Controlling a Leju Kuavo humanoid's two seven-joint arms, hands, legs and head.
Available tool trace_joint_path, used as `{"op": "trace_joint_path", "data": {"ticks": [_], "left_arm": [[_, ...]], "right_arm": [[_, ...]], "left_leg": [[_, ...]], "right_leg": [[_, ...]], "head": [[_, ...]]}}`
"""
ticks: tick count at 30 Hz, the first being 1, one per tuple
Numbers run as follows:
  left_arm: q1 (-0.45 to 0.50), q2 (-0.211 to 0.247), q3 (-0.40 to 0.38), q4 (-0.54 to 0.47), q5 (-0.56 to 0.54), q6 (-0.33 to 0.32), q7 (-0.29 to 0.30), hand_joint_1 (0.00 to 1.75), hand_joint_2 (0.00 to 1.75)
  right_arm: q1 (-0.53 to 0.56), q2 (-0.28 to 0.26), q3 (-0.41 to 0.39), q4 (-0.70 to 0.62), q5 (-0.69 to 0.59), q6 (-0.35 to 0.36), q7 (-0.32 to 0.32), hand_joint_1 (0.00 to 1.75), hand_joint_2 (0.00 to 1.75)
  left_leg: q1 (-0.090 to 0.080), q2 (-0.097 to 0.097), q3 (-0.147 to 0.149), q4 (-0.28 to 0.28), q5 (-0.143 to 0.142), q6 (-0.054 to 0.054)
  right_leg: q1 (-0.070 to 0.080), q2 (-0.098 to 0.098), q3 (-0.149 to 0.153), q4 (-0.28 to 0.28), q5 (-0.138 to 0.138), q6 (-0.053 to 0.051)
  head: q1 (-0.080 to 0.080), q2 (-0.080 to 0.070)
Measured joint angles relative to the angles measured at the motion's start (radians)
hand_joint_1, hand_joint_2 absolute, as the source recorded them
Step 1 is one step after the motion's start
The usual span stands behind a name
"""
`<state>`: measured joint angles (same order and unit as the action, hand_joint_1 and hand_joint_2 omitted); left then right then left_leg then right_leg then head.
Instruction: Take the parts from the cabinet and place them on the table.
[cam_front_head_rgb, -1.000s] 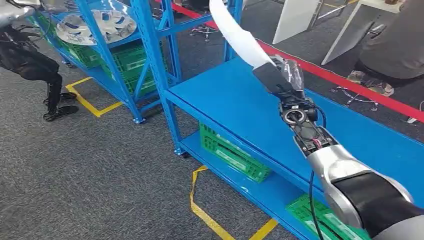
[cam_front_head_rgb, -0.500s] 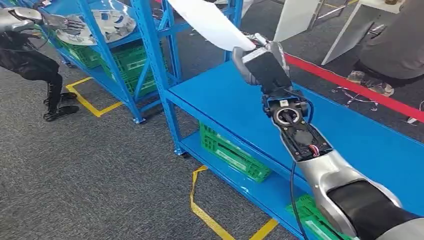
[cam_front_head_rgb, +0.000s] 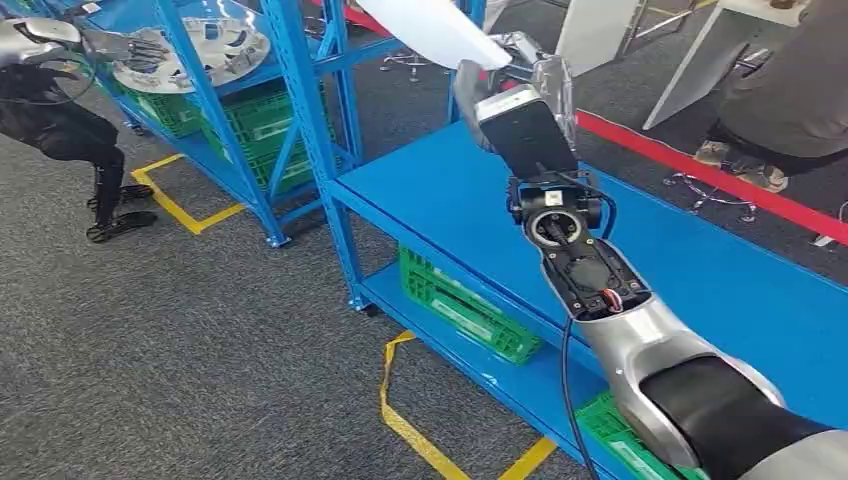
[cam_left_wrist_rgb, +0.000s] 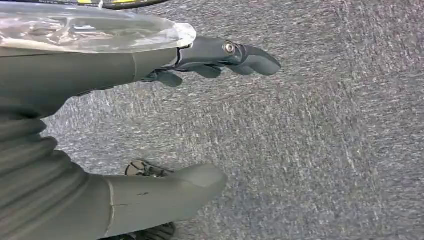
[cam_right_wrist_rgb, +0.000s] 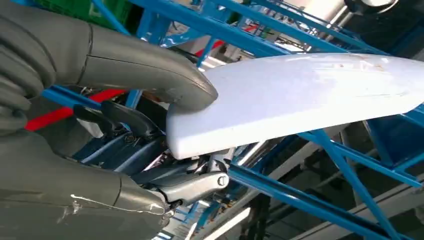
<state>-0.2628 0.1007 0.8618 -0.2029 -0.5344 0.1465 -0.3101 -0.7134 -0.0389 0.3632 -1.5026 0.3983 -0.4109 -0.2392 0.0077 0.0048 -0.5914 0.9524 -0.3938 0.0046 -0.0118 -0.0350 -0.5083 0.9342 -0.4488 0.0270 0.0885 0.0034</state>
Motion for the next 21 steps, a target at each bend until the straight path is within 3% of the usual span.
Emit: {"op": "trace_joint_path", "data": {"ticks": [8,14,21], "left_arm": [[0.001,0.001,0.01,0.0,-0.002,0.005,-0.014,0.0,0.0],[0.003,0.001,0.014,0.0,0.003,0.069,-0.038,0.0,0.0],[0.007,0.001,0.016,0.0,0.008,0.095,-0.047,0.0,0.0]], "right_arm": [[0.003,0.011,0.01,-0.008,-0.001,0.0,0.002,1.75,1.75],[0.004,0.019,0.011,-0.008,-0.025,0.013,-0.001,1.75,1.75],[0.004,0.034,0.012,-0.008,-0.092,0.009,-0.028,1.75,1.75]], "left_leg": [[0.0,0.0,0.0,0.0,0.0,0.0],[0.0,0.0,0.0,0.0,0.0,0.0],[0.0,0.0,0.0,0.0,0.0,0.0]], "right_leg": [[0.0,0.0,0.0,0.0,0.0,0.0],[0.0,0.0,0.0,0.0,0.0,0.0],[0.001,0.0,0.0,0.0,0.0,-0.001]], "head": [[0.0,0.0],[0.0,0.0],[0.0,0.0]]}}
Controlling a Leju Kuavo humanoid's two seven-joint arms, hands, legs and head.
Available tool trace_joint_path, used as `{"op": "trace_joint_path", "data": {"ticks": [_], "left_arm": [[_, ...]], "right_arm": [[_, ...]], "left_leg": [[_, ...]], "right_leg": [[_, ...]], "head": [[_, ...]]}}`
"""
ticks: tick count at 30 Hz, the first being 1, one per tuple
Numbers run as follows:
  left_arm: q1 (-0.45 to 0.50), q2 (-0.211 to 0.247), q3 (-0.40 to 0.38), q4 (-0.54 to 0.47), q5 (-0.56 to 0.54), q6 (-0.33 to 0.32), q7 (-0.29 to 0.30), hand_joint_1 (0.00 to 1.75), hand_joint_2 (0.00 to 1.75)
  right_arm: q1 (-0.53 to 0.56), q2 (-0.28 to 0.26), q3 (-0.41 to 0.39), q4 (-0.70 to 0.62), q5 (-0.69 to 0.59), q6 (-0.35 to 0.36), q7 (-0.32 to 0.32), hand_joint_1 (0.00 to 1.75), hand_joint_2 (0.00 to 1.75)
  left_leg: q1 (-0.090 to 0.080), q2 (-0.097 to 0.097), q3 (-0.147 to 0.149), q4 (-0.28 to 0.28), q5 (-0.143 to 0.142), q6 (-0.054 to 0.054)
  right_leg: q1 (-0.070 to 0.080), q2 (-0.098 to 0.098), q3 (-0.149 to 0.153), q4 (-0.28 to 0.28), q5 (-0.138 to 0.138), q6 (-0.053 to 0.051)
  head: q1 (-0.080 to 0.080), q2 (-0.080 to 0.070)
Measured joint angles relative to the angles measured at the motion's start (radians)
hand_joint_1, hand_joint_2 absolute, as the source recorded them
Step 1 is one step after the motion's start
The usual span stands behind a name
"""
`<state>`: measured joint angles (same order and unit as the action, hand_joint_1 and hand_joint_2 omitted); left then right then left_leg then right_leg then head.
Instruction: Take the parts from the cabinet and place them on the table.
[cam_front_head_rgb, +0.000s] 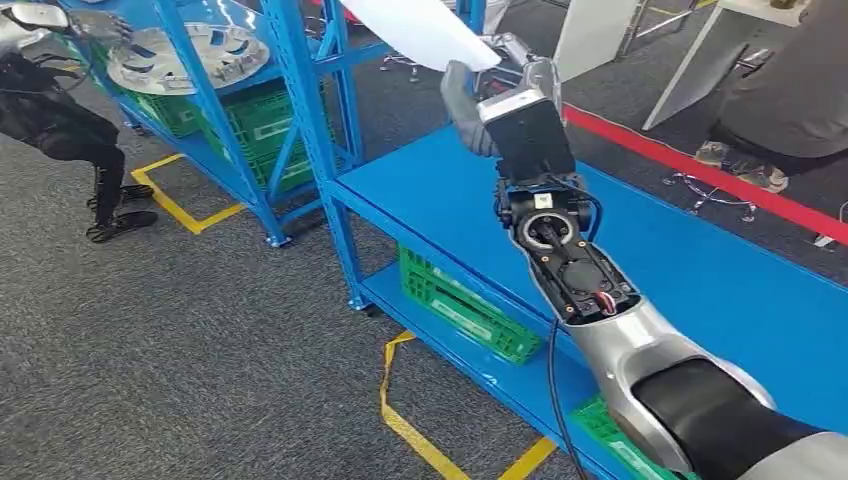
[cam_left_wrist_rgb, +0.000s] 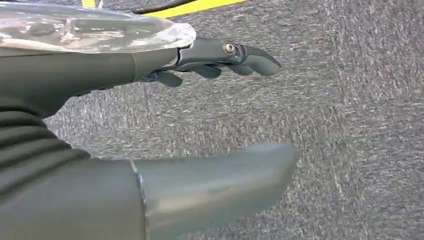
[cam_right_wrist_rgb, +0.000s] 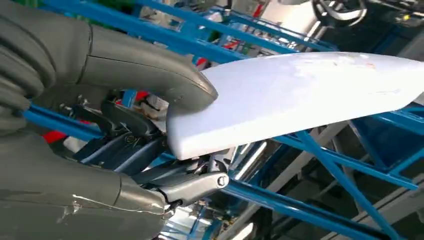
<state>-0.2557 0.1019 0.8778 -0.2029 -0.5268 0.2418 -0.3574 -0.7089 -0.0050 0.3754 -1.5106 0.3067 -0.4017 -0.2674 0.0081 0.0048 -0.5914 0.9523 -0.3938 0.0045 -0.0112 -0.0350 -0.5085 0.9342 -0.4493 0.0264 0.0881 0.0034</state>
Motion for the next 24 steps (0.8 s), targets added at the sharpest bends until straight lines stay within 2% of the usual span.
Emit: {"op": "trace_joint_path", "data": {"ticks": [7,13,16,24], "left_arm": [[-0.001,0.0,0.0,0.0,-0.011,0.003,0.0,0.0,0.0],[0.0,0.0,0.001,0.0,-0.009,0.003,0.0,0.0,0.0],[0.0,0.0,0.002,0.0,-0.011,0.001,0.002,0.0,0.0],[0.0,0.0,0.002,0.0,-0.015,0.001,0.013,0.0,0.0]], "right_arm": [[0.004,0.012,-0.001,0.0,-0.156,0.003,-0.048,1.75,1.75],[0.009,0.012,-0.005,0.0,-0.332,0.121,0.009,1.75,1.75],[0.014,0.011,-0.011,-0.006,-0.412,0.175,0.006,1.75,1.75],[0.024,0.006,-0.032,-0.033,-0.453,0.204,-0.015,1.75,1.75]], "left_leg": [[0.0,0.0,0.0,0.0,0.0,0.0],[0.0,0.0,0.0,0.0,0.0,0.0],[0.0,0.0,0.0,0.0,0.0,0.0],[0.0,0.001,0.0,0.0,0.0,0.0]], "right_leg": [[0.0,0.0,0.0,0.0,0.0,0.0],[0.0,0.0,0.0,0.0,0.0,0.0],[0.0,0.0,-0.001,0.0,0.0,0.0],[0.0,0.001,-0.001,0.0,0.0,-0.001]], "head": [[0.0,0.0],[0.0,0.0],[0.0,0.0],[0.0,0.0]]}}
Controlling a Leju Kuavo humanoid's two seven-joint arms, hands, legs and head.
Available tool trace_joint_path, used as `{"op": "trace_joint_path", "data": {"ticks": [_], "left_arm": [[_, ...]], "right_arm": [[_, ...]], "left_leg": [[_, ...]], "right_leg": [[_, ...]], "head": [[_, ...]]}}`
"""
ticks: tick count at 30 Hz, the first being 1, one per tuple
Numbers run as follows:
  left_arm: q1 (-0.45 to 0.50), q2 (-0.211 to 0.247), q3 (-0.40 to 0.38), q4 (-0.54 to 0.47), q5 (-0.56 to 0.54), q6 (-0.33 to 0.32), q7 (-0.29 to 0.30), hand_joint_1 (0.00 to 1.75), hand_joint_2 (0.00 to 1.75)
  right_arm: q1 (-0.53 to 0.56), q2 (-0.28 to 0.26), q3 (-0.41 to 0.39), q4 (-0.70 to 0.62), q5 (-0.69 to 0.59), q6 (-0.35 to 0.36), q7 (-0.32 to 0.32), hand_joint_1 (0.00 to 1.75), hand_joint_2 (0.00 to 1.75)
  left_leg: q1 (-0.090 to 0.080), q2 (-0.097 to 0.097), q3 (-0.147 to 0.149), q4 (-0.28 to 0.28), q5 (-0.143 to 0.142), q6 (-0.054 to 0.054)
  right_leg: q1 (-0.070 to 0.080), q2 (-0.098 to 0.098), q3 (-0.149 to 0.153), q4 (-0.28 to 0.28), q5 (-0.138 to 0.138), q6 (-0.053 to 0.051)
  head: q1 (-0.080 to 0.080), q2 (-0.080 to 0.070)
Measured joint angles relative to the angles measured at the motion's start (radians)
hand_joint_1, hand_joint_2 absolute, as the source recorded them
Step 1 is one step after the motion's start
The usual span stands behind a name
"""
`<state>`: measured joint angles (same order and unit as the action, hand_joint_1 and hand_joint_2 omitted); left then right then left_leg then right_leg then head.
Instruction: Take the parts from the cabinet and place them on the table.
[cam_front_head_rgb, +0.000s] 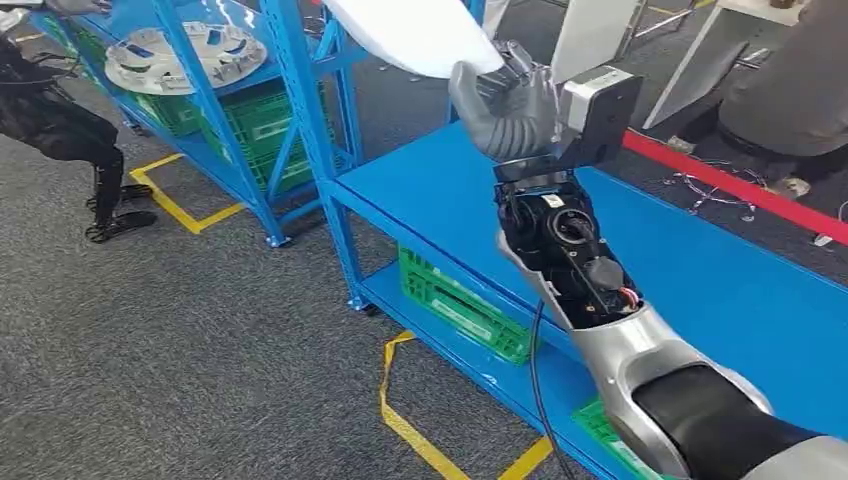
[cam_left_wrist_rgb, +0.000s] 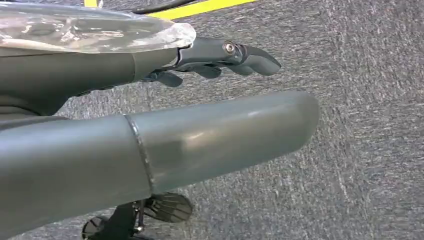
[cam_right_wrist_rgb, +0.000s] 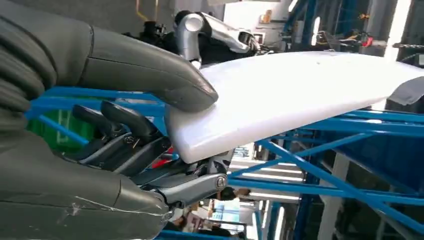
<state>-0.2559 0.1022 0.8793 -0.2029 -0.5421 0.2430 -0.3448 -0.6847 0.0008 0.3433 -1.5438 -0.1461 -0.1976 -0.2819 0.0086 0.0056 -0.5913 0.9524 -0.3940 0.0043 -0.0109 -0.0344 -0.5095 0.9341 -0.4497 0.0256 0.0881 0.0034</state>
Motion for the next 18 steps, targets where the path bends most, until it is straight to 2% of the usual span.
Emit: {"op": "trace_joint_path", "data": {"ticks": [10,18], "left_arm": [[-0.001,0.003,0.0,0.0,-0.006,0.0,0.005,0.0,0.0],[-0.001,0.004,0.0,0.0,-0.005,-0.01,0.008,0.0,0.0]], "right_arm": [[0.001,-0.002,-0.001,-0.006,-0.018,0.055,-0.014,1.75,1.75],[0.001,-0.014,0.0,-0.005,-0.038,0.126,-0.019,1.75,1.75]], "left_leg": [[0.001,0.0,0.0,0.0,0.0,0.0],[0.001,0.0,0.0,0.0,0.0,0.0]], "right_leg": [[0.001,0.0,0.0,0.0,0.0,0.0],[0.0,0.0,0.0,0.0,0.0,0.0]], "head": [[0.0,0.0],[0.0,0.0]]}}
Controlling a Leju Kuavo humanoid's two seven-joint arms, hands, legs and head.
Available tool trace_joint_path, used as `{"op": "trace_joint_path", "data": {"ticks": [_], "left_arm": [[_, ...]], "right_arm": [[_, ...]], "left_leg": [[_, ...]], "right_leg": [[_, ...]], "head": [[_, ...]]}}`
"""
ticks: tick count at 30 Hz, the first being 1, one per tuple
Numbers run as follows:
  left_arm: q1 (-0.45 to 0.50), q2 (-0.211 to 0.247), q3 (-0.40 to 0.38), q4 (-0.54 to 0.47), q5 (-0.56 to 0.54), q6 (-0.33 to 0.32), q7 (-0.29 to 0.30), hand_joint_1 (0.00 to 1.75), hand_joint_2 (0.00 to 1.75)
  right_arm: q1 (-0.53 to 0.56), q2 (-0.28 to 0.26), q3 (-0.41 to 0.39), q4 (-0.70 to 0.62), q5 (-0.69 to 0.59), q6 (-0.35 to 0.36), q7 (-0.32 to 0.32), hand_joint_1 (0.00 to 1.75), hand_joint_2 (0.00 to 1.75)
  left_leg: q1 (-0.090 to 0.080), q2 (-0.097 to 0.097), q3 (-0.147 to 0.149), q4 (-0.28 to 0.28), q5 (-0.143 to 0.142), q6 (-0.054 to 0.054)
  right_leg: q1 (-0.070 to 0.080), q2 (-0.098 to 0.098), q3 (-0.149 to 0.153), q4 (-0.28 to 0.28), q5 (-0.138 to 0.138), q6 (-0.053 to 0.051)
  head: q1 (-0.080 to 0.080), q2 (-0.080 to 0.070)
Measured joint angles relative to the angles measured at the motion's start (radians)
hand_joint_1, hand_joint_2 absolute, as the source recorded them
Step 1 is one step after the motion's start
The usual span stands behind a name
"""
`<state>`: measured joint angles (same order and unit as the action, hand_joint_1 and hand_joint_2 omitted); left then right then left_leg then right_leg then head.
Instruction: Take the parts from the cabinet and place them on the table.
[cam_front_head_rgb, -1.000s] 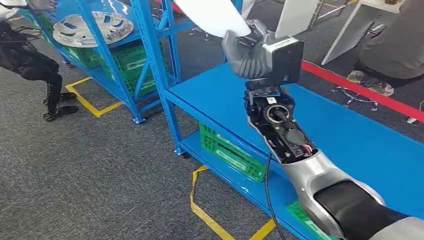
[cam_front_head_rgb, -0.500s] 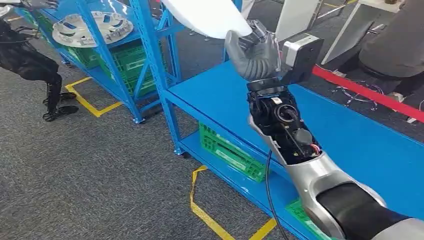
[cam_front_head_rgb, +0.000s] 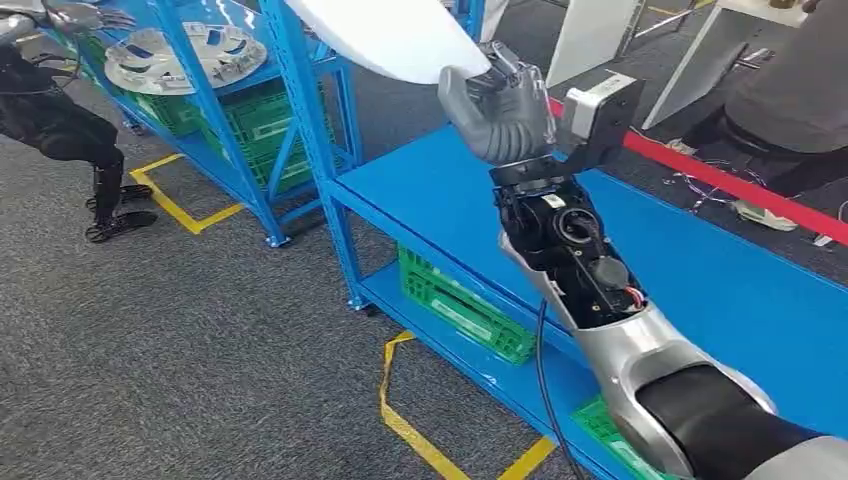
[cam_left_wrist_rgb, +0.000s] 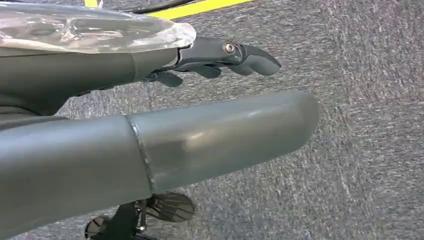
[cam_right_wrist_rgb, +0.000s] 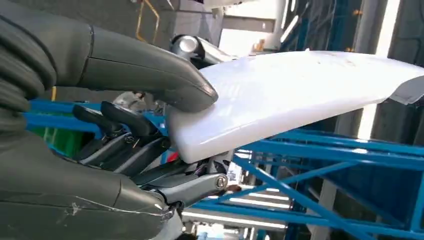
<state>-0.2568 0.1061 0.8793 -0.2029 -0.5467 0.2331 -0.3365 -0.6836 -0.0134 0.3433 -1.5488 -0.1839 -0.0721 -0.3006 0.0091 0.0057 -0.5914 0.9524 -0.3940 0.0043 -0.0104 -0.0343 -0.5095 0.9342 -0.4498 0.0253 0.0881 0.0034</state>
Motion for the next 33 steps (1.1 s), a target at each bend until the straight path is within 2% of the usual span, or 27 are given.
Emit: {"op": "trace_joint_path", "data": {"ticks": [8,14,15,16,17,18,20,21,22,23,25,26,27,29,30,31,32,33], "left_arm": [[0.0,0.005,0.0,0.0,0.0,-0.008,0.006,0.0,0.0],[0.0,0.012,0.003,0.0,-0.003,-0.001,0.008,0.0,0.0],[0.0,0.013,0.004,0.0,-0.004,0.002,0.008,0.0,0.0],[0.0,0.015,0.004,0.0,-0.004,0.003,0.008,0.0,0.0],[-0.001,0.015,0.004,0.0,-0.004,0.003,0.007,0.0,0.0],[-0.002,0.015,0.005,0.0,-0.004,0.003,0.007,0.0,0.0],[-0.003,0.014,0.007,0.0,-0.004,0.003,0.007,0.0,0.0],[-0.003,0.014,0.007,0.0,-0.004,0.003,0.007,0.0,0.0],[-0.003,0.014,0.008,0.0,-0.004,0.003,0.007,0.0,0.0],[-0.003,0.014,0.008,0.0,-0.004,0.003,0.007,0.0,0.0],[-0.003,0.014,0.01,0.0,-0.004,0.003,0.007,0.0,0.0],[-0.003,0.013,0.012,0.0,-0.004,0.003,0.007,0.0,0.0],[-0.005,0.013,0.013,0.0,-0.004,0.003,0.007,0.0,0.0],[-0.005,0.013,0.013,0.0,-0.004,0.003,0.007,0.0,0.0],[-0.003,0.013,0.014,0.0,-0.004,0.003,0.007,0.0,0.0],[-0.003,0.016,0.014,0.0,-0.004,0.003,0.006,0.0,0.0],[-0.004,0.014,0.014,0.001,-0.004,0.003,0.006,0.0,0.0],[-0.006,0.015,0.014,0.001,-0.005,0.003,0.006,0.0,0.0]], "right_arm": [[0.002,-0.01,0.0,0.002,-0.001,0.022,-0.001,1.75,1.75],[0.007,-0.011,0.0,0.001,0.002,0.03,0.006,1.75,1.75],[0.007,-0.011,0.0,0.0,0.003,0.03,0.007,1.75,1.75],[0.008,-0.012,0.0,-0.002,0.003,0.03,0.008,1.75,1.75],[0.008,-0.014,0.0,-0.002,0.005,0.03,0.008,1.75,1.75],[0.009,-0.016,-0.001,-0.002,0.005,0.031,0.008,1.75,1.75],[0.016,-0.021,-0.001,-0.002,0.005,0.032,0.01,1.75,1.75],[0.023,-0.022,-0.001,-0.002,0.005,0.032,0.01,1.75,1.75],[0.028,-0.023,-0.001,-0.002,0.005,0.032,0.011,1.75,1.75],[0.03,-0.024,-0.001,-0.002,0.005,0.033,0.011,1.75,1.75],[0.028,-0.025,-0.001,-0.002,0.005,0.033,0.011,1.75,1.75],[0.026,-0.028,-0.002,-0.002,0.005,0.033,0.011,1.75,1.75],[0.025,-0.029,-0.002,-0.002,0.005,0.033,0.011,1.75,1.75],[0.027,-0.029,-0.001,-0.003,0.006,0.033,0.012,1.75,1.75],[0.026,-0.03,-0.001,-0.003,0.008,0.033,0.016,1.75,1.75],[0.025,-0.03,-0.001,-0.003,0.01,0.033,0.018,1.75,1.75],[0.023,-0.03,-0.001,-0.005,0.01,0.033,0.02,1.75,1.75],[0.022,-0.03,-0.001,-0.007,0.011,0.033,0.022,1.75,1.75]], "left_leg": [[-0.003,0.0,0.0,0.002,-0.001,0.001],[-0.014,-0.002,-0.002,0.002,-0.005,0.007],[-0.01,-0.002,0.0,-0.002,-0.003,0.011],[-0.002,-0.002,0.007,-0.01,0.0,0.015],[-0.002,-0.002,0.01,-0.011,-0.002,0.017],[-0.002,-0.003,0.011,-0.011,-0.002,0.019],[-0.004,-0.006,0.011,-0.011,-0.003,0.021],[-0.004,-0.011,0.012,-0.01,-0.004,0.02],[-0.004,-0.016,0.014,-0.01,-0.005,0.02],[-0.003,-0.021,0.016,-0.009,-0.006,0.018],[-0.002,-0.032,0.025,-0.008,-0.011,0.01],[0.0,-0.035,0.026,-0.007,-0.014,0.006],[-0.006,-0.04,0.02,-0.002,-0.014,-0.001],[-0.001,-0.044,0.015,-0.004,-0.009,-0.013],[0.0,-0.046,0.016,-0.008,-0.006,-0.022],[0.001,-0.045,0.014,-0.006,-0.012,-0.027],[0.003,-0.029,0.005,0.02,-0.03,-0.032],[0.003,-0.022,-0.023,0.077,-0.061,-0.035]], "right_leg": [[-0.002,0.0,0.0,-0.001,0.001,0.001],[-0.009,-0.004,0.001,-0.003,0.001,0.008],[-0.009,-0.005,0.002,-0.003,-0.001,0.012],[-0.011,0.003,-0.003,0.005,-0.009,0.016],[-0.011,0.019,-0.023,0.049,-0.038,0.014],[-0.01,0.025,-0.057,0.124,-0.077,0.012],[-0.009,0.031,-0.147,0.301,-0.143,0.011],[-0.009,0.031,-0.179,0.356,-0.152,0.01],[-0.01,0.031,-0.184,0.353,-0.136,0.008],[-0.01,0.031,-0.167,0.305,-0.098,0.005],[-0.01,0.038,-0.086,0.119,0.011,-0.003],[-0.01,0.055,-0.057,0.05,0.026,-0.009],[-0.007,0.056,-0.045,0.028,0.018,-0.009],[-0.002,0.056,-0.041,0.029,0.016,-0.013],[0.002,0.055,-0.041,0.029,0.017,-0.02],[-0.008,0.05,-0.034,0.019,0.023,-0.029],[-0.007,0.047,-0.031,0.015,0.025,-0.033],[-0.006,0.043,-0.031,0.015,0.025,-0.041]], "head": [[0.0,0.0],[0.0,0.0],[0.0,0.0],[0.001,0.0],[0.003,0.0],[0.006,0.0],[0.007,0.0],[0.007,0.0],[0.008,0.0],[0.009,0.0],[0.011,0.0],[0.011,0.0],[0.006,0.0],[0.004,0.0],[0.003,0.0],[0.003,0.0],[-0.002,0.0],[-0.008,0.0]]}}
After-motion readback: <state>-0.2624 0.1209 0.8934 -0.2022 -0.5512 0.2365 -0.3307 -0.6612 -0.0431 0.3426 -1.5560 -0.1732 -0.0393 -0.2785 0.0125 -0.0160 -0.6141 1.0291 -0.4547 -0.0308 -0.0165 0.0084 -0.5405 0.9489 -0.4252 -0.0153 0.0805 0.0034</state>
